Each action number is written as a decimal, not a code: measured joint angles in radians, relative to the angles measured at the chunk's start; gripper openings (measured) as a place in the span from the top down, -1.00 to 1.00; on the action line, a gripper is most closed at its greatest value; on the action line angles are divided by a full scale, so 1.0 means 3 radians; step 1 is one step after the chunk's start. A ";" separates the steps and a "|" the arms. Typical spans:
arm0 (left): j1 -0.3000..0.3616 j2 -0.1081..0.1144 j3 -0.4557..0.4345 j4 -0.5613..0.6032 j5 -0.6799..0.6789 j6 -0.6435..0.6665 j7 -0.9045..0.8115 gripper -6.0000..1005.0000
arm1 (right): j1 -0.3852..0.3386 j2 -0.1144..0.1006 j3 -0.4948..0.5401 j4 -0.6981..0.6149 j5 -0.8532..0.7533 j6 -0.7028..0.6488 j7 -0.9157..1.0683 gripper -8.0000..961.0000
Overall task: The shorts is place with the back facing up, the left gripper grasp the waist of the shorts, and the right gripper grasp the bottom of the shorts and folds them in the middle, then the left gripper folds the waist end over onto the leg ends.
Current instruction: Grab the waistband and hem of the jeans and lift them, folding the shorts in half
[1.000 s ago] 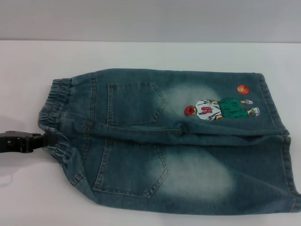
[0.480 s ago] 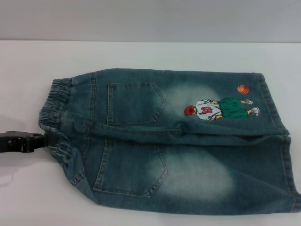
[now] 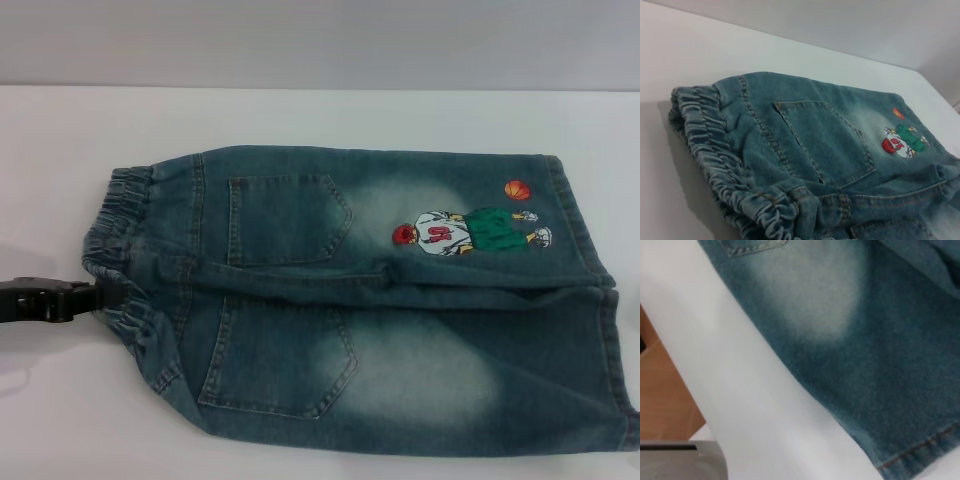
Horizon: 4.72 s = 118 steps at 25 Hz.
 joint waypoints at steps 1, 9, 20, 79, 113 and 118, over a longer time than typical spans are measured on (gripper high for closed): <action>0.0000 0.0000 -0.0001 0.0000 0.0000 0.0000 -0.0001 0.92 | -0.0001 0.0025 -0.0056 -0.0057 -0.0008 -0.0016 0.0018 -0.32; 0.0004 0.0000 -0.0018 0.0001 0.0000 0.0004 -0.0007 0.92 | 0.0008 0.0048 -0.0148 -0.0117 -0.0084 -0.0038 0.0073 -0.32; -0.0008 0.0000 -0.0019 0.0001 0.0000 0.0009 -0.0007 0.92 | 0.0016 0.0071 -0.0222 -0.0091 -0.0181 -0.0008 0.0079 -0.32; 0.0011 -0.0008 0.0013 -0.0005 0.0020 0.0068 -0.0044 0.92 | 0.0117 0.0166 -0.0367 0.0062 -0.0278 0.0275 0.0084 -0.32; -0.0015 -0.0015 -0.0013 -0.0004 0.0019 0.0036 -0.0015 0.92 | 0.0124 0.0175 -0.0513 0.0165 0.0034 0.0307 0.0081 -0.10; -0.0008 -0.0010 -0.0017 -0.0004 0.0004 0.0035 -0.0012 0.92 | 0.0123 0.0176 -0.0504 0.0165 0.0046 0.0311 0.0081 -0.05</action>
